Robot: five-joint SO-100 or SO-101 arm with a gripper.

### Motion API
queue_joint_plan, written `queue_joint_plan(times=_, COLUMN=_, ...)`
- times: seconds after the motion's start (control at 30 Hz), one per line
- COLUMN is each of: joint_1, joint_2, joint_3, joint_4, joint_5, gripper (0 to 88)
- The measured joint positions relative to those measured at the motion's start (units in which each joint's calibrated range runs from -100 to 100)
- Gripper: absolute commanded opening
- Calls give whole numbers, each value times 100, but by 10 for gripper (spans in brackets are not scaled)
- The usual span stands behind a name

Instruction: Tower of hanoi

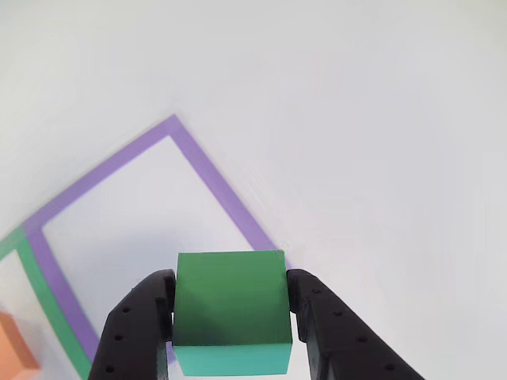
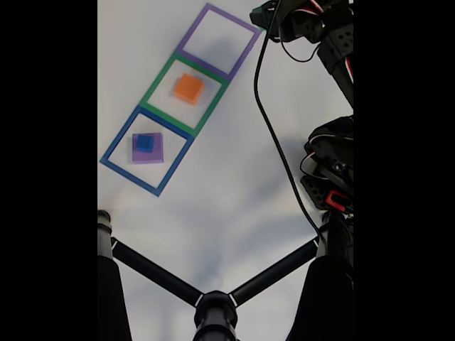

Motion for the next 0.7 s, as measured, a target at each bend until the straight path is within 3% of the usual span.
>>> queue_joint_plan(times=0.3, joint_1=-262, joint_2=1453, joint_3=1523, joint_4=-3854, joint_5=-39, gripper=50)
queue_joint_plan(times=0.7, joint_1=-836, joint_2=3736, joint_3=2030, joint_4=-7440, joint_5=-20, gripper=47)
